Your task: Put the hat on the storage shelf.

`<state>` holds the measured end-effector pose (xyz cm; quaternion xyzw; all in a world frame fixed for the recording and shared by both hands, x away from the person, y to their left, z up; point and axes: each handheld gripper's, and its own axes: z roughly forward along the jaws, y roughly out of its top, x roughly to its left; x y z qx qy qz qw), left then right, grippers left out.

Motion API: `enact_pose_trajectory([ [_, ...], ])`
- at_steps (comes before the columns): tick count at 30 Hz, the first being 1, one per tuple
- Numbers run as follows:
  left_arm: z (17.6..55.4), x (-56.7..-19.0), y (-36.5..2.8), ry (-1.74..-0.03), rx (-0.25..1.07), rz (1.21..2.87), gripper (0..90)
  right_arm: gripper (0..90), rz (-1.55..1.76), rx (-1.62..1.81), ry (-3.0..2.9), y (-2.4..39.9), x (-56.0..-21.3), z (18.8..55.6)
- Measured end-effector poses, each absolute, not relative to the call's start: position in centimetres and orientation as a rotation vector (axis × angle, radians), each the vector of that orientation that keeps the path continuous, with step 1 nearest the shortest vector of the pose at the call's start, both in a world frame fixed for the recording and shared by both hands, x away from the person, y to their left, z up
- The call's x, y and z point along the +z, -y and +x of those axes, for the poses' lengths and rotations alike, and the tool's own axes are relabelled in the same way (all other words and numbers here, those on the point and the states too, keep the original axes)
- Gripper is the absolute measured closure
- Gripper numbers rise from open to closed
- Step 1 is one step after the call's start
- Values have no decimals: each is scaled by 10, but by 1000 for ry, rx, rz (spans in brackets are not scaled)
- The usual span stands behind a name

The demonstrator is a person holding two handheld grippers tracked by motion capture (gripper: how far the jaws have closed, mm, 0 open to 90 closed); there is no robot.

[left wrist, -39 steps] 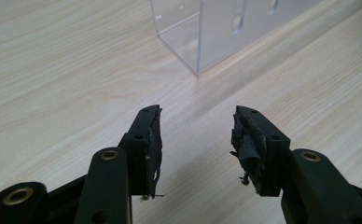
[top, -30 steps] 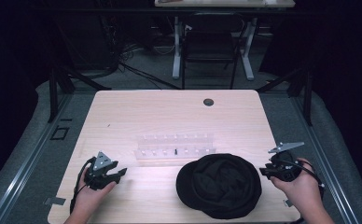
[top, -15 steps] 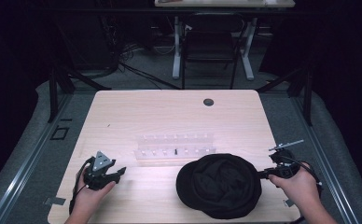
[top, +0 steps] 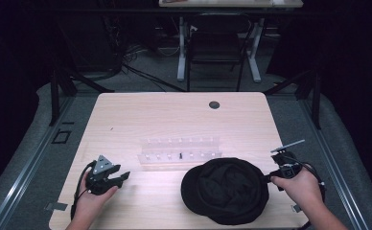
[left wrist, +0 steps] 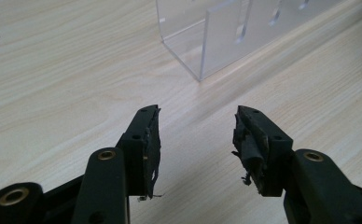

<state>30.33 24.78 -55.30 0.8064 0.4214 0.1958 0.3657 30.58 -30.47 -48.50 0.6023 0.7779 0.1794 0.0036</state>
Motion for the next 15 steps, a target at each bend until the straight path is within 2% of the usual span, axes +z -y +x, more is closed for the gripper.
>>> enact_pose_trajectory([
  [15,304,-555,-248,-1099,495,2091,511,703,2045,504,-2436,306,-497,315],
])
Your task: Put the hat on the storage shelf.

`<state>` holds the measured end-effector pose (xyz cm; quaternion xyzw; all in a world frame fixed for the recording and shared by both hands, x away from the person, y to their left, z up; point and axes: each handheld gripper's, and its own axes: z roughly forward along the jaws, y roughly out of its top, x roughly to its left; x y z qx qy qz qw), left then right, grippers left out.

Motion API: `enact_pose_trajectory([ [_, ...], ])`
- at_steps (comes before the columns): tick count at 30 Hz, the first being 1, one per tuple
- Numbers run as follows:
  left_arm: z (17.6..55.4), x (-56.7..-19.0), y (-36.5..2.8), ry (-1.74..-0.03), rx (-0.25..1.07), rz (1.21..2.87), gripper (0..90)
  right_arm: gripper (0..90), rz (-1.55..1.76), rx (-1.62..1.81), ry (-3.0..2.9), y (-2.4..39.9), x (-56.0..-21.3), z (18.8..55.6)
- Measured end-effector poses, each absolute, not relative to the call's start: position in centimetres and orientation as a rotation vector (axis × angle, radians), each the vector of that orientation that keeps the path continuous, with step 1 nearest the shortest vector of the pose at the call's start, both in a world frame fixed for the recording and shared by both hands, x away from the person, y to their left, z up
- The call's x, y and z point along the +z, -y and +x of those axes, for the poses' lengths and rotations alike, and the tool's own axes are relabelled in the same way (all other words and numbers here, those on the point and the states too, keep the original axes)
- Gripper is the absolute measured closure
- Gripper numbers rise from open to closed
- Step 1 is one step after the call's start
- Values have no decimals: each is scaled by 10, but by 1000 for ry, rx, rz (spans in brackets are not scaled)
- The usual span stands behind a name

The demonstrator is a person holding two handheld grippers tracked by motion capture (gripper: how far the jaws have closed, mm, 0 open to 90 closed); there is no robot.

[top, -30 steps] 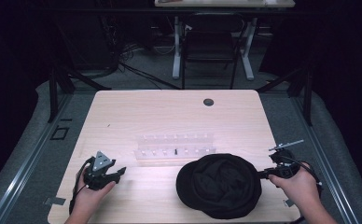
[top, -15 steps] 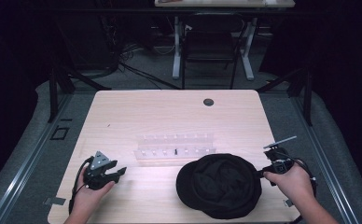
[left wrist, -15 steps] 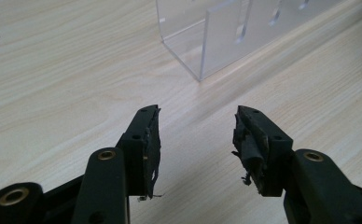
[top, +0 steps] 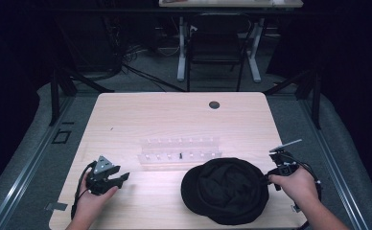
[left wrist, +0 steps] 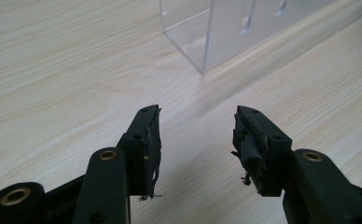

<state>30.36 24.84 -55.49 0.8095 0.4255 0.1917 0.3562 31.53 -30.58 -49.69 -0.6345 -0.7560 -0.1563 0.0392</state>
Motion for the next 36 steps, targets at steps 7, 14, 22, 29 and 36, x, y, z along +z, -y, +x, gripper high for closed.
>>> enact_pose_trajectory([
  [7,304,-555,-248,-1103,496,2090,511,691,-1998,-468,2229,307,-501,317],
  [14,304,-556,-247,-1106,493,2092,511,749,-1994,-417,2231,303,-506,322],
  [22,304,-556,-247,-1110,485,2097,511,759,-1974,-353,2214,301,-507,328],
  [29,304,-557,-247,-1108,486,2101,511,864,-1963,-379,2171,302,-507,328],
  [36,304,-557,-247,-1110,483,2102,511,878,-1948,-438,2130,306,-503,327],
])
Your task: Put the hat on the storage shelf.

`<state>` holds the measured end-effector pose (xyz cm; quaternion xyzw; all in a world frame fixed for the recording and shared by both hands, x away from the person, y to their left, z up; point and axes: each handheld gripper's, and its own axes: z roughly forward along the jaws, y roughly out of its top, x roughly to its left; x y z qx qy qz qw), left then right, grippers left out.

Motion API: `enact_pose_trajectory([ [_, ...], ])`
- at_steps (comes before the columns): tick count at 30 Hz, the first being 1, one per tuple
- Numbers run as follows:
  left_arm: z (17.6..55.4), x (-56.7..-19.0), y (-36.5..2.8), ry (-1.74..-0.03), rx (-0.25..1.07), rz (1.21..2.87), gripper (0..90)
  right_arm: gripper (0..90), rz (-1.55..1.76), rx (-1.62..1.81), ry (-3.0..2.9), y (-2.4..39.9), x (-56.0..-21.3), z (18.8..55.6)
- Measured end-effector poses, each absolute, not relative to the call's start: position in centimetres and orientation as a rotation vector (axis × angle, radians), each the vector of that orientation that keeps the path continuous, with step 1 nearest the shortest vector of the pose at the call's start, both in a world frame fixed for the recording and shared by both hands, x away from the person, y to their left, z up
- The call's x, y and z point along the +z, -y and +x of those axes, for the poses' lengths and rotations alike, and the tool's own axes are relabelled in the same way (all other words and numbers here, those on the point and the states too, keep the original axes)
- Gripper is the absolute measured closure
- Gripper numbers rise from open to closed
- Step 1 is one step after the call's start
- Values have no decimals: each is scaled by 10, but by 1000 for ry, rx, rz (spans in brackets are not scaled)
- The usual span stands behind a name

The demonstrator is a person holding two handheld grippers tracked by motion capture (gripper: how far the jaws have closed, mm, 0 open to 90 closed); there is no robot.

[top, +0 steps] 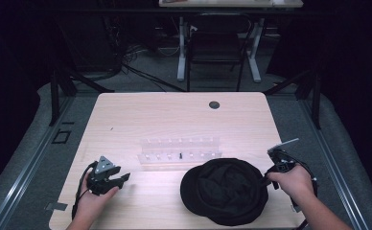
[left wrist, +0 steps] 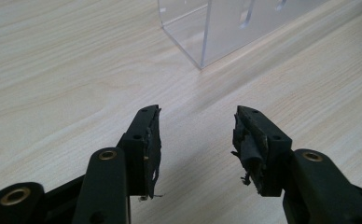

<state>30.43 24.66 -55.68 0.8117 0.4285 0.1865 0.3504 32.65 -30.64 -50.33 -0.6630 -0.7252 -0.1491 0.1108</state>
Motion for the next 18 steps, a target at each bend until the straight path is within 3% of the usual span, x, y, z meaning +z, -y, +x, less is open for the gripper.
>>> enact_pose_trajectory([
  [18,305,-557,-246,-1094,472,2108,528,880,-1888,-622,2030,314,-475,318],
])
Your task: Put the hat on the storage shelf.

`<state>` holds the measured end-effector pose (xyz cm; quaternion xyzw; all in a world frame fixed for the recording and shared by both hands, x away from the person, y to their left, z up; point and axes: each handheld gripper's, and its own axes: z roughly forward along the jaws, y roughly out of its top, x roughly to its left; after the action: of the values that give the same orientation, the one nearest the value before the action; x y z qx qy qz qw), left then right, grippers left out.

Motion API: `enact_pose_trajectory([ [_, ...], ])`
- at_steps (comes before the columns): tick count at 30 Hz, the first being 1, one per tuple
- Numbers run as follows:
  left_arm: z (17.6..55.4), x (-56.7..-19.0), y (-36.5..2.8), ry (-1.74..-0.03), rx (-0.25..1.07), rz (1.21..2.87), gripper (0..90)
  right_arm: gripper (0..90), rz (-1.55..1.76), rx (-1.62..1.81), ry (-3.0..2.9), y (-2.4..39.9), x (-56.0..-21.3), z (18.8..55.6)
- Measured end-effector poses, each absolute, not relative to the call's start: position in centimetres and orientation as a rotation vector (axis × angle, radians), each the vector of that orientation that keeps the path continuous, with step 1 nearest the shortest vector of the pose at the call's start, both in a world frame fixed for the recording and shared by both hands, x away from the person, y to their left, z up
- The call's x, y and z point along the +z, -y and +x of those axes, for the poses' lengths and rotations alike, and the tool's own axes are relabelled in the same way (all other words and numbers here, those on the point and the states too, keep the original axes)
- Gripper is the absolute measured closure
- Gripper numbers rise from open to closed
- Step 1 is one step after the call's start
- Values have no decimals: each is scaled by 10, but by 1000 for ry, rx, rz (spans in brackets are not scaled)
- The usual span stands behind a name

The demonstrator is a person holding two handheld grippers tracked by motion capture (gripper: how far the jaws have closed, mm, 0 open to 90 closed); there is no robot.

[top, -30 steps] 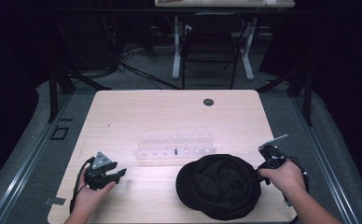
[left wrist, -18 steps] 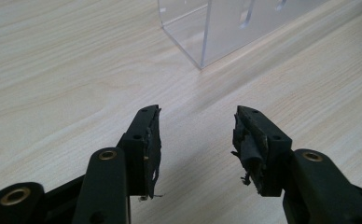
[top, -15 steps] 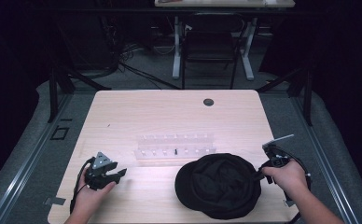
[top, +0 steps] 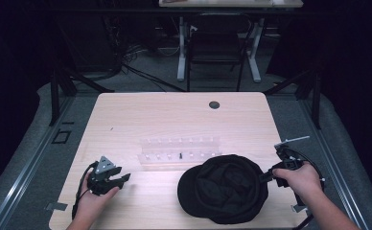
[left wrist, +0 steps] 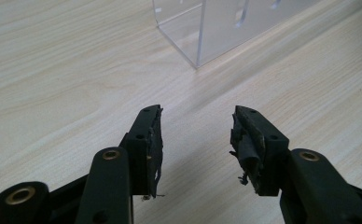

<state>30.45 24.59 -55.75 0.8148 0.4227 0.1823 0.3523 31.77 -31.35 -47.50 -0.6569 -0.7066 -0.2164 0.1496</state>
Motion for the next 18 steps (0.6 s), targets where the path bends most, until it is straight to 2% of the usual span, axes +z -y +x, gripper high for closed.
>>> enact_pose_trajectory([
  [18,304,-558,-246,-1101,471,2102,523,881,-1801,-775,1912,311,-449,314],
])
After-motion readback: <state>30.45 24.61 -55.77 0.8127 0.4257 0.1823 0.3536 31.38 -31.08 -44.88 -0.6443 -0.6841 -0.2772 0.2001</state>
